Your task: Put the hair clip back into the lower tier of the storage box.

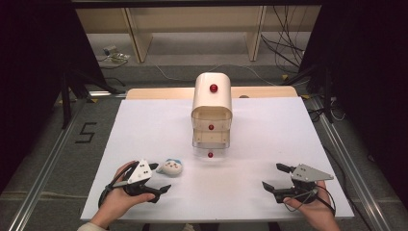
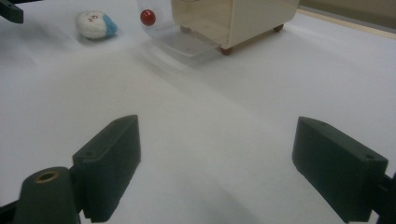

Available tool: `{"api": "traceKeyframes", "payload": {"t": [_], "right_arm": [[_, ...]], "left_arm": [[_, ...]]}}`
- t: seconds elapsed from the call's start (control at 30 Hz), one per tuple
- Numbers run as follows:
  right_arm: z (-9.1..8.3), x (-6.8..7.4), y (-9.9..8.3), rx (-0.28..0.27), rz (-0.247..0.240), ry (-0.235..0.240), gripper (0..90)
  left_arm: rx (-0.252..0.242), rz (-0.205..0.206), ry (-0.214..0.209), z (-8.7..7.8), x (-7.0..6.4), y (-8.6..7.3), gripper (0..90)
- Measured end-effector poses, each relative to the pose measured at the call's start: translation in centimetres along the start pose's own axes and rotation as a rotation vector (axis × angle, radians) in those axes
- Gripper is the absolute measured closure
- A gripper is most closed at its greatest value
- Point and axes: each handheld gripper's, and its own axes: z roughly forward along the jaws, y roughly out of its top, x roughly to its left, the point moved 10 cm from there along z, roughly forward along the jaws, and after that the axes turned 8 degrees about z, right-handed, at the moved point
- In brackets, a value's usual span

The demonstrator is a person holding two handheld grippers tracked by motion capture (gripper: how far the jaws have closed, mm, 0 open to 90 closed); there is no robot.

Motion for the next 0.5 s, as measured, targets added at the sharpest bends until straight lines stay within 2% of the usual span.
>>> {"api": "traceKeyframes", "payload": {"t": [0.03, 0.27, 0.5], "right_arm": [[0.0, 0.0, 0.0, -0.003, 0.0, 0.002, 16.2], [0.2, 0.3, 0.1, 0.002, -0.001, 0.005, 16.2], [0.4, 0.4, 0.1, 0.001, -0.005, 0.011, 16.2]], "left_arm": [[0.006, 0.013, 0.003, 0.0, 0.1, 0.0, 15.8], [0.0, 0.017, -0.005, 0.3, 0.5, 0.5, 15.8], [0.019, 0.035, -0.013, 1.6, 2.0, 0.8, 17.6]]}}
